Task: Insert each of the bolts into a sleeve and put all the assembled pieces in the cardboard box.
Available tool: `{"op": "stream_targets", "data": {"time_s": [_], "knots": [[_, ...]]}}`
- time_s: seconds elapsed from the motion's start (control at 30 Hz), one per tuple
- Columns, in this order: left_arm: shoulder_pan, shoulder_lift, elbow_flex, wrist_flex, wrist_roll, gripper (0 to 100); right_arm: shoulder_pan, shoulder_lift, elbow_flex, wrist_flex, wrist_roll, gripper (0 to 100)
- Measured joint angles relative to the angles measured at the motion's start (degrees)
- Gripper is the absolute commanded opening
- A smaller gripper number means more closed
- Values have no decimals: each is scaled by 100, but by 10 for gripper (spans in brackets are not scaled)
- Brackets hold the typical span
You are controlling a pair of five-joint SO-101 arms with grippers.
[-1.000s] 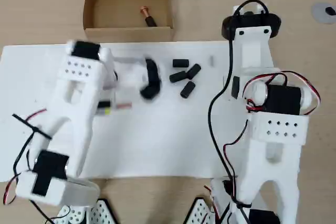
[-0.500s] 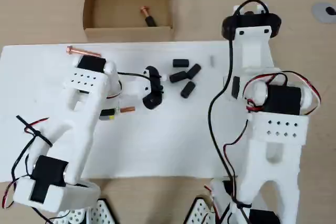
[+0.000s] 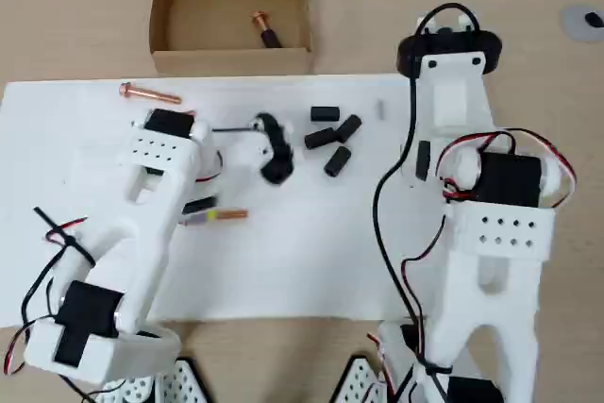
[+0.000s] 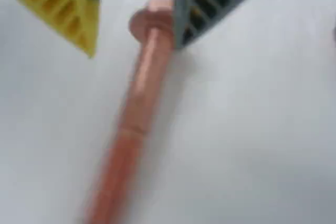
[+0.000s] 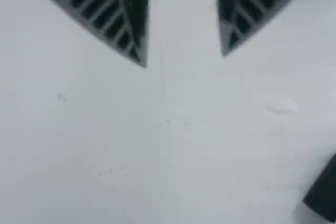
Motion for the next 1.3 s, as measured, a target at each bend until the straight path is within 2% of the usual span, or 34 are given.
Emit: {"op": "stream_targets", "data": {"time_s": [0.13, 0.23, 0.4, 0.53, 0.63, 0.8, 0.97, 1.17, 1.3], "knots": [[44, 0, -967, 334, 2462, 111, 0, 0, 0, 0, 0, 125], [35, 0, -1169, 615, 4879, 113, 0, 0, 0, 0, 0, 125], [-281, 0, -677, 580, 8967, 111, 0, 0, 0, 0, 0, 125], [-316, 0, -281, 308, 11560, 113, 0, 0, 0, 0, 0, 125], [-325, 0, -35, -97, 13073, 112, 0, 0, 0, 0, 0, 125], [-325, 0, 88, -730, 14242, 112, 0, 0, 0, 0, 0, 125], [-325, 0, 281, -800, 14910, 113, 0, 0, 0, 0, 0, 125], [-422, -9, 554, -492, 14989, 114, 0, 0, 0, 0, 0, 125], [-475, -9, 334, 211, 14769, 114, 0, 0, 0, 0, 0, 125]]}}
